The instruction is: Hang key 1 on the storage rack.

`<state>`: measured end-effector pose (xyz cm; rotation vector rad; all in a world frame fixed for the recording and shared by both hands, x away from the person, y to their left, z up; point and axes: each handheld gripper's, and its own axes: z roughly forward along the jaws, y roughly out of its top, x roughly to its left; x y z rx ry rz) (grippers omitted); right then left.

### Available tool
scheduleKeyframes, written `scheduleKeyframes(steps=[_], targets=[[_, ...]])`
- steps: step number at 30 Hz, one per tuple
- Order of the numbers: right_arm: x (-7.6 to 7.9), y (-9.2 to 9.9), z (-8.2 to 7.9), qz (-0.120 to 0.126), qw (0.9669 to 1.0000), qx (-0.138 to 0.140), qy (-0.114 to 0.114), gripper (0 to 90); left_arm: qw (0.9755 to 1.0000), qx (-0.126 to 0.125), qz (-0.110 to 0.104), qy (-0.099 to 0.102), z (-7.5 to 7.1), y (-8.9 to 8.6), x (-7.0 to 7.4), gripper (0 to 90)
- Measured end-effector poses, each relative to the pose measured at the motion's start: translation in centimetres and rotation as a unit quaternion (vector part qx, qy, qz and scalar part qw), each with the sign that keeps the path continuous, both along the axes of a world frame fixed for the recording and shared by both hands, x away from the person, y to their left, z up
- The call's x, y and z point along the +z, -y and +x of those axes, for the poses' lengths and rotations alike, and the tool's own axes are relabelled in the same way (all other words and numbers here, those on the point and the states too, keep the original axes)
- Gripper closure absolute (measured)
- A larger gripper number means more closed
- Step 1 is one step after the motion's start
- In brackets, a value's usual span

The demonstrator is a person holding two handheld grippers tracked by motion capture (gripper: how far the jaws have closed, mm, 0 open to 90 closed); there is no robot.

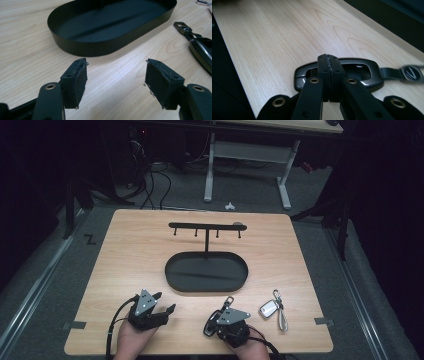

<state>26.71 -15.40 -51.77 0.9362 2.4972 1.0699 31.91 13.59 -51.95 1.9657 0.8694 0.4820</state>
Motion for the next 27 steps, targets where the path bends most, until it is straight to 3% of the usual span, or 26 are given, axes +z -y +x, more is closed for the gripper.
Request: scheduleKeyframes(steps=[7,10,13,18,21,27], targets=[[0.4,2.4,-0.9,-0.017,0.9997,-0.018,-0.003,89.8,1.0000,-0.008,-0.004,0.003,0.6,1.0,0.1,34.4],[0.5,4.0,-1.6,-0.028,0.9991,-0.030,0.006,89.6,0.9999,-0.011,0.001,0.004,0.6,1.3,0.0,34.5],[0.6,4.8,-2.1,-0.021,0.9989,-0.038,0.017,89.7,1.0000,-0.004,0.000,0.002,0.6,1.1,0.1,34.3],[1.1,4.9,-2.3,-0.003,0.9993,-0.035,0.014,89.7,0.9998,0.015,-0.014,-0.001,0.4,0.3,0.1,34.2],[0.9,4.5,-2.1,-0.012,0.9997,-0.021,0.004,89.7,0.9996,0.021,-0.016,-0.004,0.3,-0.1,0.0,34.1],[0.7,5.0,-1.6,-0.017,0.9994,-0.028,-0.012,89.8,0.9996,0.020,-0.018,-0.008,0.2,-0.4,-0.1,34.1]])
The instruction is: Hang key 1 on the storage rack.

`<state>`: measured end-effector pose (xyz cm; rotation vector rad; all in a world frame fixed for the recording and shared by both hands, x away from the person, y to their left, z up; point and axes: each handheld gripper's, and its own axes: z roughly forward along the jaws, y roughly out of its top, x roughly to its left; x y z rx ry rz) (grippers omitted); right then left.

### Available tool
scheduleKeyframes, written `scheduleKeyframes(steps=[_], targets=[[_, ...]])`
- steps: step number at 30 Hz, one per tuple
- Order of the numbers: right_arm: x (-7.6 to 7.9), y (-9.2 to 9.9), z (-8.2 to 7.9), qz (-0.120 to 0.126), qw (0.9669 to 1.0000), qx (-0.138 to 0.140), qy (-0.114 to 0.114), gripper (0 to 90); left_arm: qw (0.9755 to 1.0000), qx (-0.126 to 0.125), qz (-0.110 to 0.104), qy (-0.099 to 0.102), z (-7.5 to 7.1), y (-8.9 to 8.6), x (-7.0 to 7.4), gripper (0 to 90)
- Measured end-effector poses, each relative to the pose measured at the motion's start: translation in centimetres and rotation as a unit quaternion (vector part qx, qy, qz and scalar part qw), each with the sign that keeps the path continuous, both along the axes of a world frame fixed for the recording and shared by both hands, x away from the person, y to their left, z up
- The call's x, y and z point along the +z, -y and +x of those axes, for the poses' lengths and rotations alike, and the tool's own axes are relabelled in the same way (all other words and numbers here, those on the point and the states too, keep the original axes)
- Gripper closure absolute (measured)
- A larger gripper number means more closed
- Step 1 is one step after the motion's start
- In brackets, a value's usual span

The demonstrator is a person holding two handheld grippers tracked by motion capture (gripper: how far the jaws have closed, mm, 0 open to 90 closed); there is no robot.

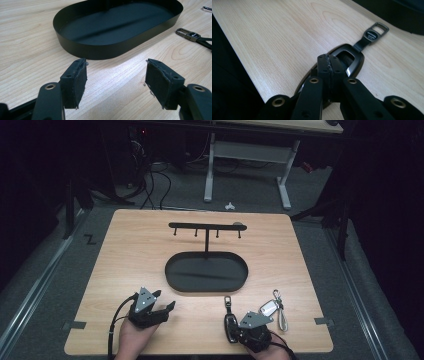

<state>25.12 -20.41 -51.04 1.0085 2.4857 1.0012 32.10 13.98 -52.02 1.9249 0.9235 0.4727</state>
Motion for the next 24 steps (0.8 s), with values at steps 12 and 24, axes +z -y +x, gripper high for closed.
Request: scheduleKeyframes(steps=[12,24], targets=[[-0.1,1.9,0.5,-0.007,0.9993,-0.036,-0.001,89.7,1.0000,-0.001,0.000,-0.001,0.2,0.3,0.0,34.1],[0.4,3.5,0.9,0.002,0.9981,-0.061,0.005,88.3,1.0000,-0.003,-0.003,0.000,0.2,0.3,0.1,34.1]])
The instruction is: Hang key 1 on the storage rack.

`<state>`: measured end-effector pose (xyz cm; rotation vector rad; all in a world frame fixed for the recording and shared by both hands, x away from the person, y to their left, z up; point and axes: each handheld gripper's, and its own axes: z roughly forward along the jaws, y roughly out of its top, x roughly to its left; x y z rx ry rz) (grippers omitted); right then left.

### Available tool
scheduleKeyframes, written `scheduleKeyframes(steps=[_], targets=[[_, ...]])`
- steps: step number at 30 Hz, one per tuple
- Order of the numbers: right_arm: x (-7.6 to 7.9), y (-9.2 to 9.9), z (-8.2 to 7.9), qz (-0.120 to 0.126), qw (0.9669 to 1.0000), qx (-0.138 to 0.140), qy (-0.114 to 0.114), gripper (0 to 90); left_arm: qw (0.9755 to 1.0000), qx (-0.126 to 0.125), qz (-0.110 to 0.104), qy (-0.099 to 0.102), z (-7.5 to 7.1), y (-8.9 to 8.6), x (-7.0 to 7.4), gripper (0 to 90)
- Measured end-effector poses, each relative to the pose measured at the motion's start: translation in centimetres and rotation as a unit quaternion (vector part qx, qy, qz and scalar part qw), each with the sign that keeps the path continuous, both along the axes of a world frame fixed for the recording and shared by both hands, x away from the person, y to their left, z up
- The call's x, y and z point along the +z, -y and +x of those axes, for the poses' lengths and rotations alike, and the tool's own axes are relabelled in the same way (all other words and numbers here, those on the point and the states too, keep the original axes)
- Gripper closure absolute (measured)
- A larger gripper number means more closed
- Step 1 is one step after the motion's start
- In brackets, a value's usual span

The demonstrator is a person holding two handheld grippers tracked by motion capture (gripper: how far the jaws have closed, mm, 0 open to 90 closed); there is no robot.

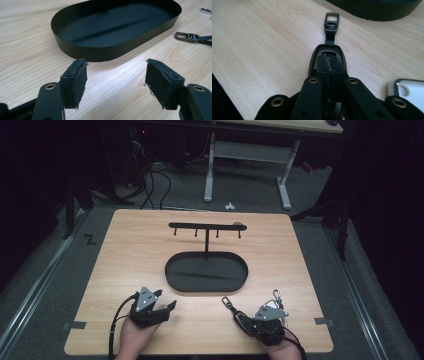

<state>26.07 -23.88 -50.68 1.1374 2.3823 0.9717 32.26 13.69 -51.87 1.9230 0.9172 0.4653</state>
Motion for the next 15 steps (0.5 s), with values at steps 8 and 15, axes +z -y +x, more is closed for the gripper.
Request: scheduleKeyframes(steps=[8,15], targets=[[0.7,0.7,0.1,0.017,0.9998,-0.009,0.011,83.3,1.0000,-0.001,0.003,-0.001,0.0,0.0,1.5,34.8],[0.9,1.3,0.3,0.016,0.9993,-0.023,0.024,71.1,0.9995,-0.009,0.027,0.010,-1.1,-1.2,1.9,32.6]])
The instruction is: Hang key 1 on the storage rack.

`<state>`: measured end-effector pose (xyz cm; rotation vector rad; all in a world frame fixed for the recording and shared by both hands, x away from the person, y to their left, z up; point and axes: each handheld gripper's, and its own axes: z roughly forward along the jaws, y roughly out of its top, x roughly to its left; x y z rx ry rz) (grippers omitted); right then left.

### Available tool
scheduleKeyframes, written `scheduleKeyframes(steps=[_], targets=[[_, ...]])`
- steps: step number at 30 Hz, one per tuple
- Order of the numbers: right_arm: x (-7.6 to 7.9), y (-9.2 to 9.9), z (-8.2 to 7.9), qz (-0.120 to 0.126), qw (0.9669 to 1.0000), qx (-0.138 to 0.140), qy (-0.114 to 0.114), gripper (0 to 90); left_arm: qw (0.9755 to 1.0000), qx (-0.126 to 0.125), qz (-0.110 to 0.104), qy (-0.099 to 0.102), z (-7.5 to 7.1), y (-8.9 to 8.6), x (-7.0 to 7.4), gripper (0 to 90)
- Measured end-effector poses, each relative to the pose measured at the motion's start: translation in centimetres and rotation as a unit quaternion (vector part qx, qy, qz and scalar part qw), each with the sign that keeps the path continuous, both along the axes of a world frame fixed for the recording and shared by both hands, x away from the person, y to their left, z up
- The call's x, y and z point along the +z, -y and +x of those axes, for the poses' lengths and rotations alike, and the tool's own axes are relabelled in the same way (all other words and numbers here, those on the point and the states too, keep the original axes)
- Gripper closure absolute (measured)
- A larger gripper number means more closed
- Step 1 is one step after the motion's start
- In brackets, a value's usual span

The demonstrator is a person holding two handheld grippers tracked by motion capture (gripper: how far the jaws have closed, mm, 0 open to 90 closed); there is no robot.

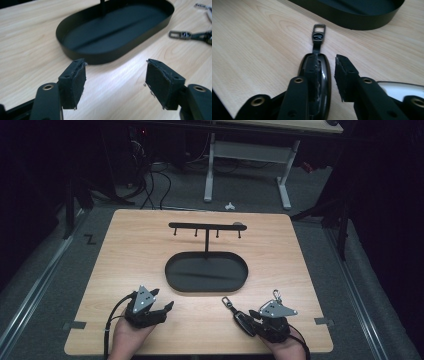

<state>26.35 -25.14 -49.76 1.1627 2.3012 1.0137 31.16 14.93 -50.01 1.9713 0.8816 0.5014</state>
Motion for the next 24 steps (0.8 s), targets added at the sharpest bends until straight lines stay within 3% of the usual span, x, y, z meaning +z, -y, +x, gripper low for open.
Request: scheduleKeyframes(steps=[3,9,12,16,24], targets=[[0.0,0.1,0.3,-0.007,0.9999,-0.008,-0.004,67.6,0.9999,0.009,-0.013,0.001,-0.5,-0.9,-1.2,32.7],[0.1,0.3,0.9,-0.025,0.9995,-0.020,-0.005,64.0,0.9999,-0.001,-0.012,0.005,-0.8,-0.9,-1.2,32.4],[0.3,0.2,1.4,-0.034,0.9991,-0.023,-0.012,63.1,0.9999,-0.008,-0.012,-0.003,-1.0,-0.7,-1.8,32.4],[1.0,-0.3,2.5,-0.060,0.9976,-0.024,-0.025,59.0,0.9998,-0.015,0.011,-0.001,-0.7,-0.3,-2.2,32.3],[1.4,-0.3,4.2,-0.090,0.9927,-0.030,-0.075,57.7,1.0000,-0.001,-0.007,-0.004,-0.3,-1.0,-2.0,30.2]])
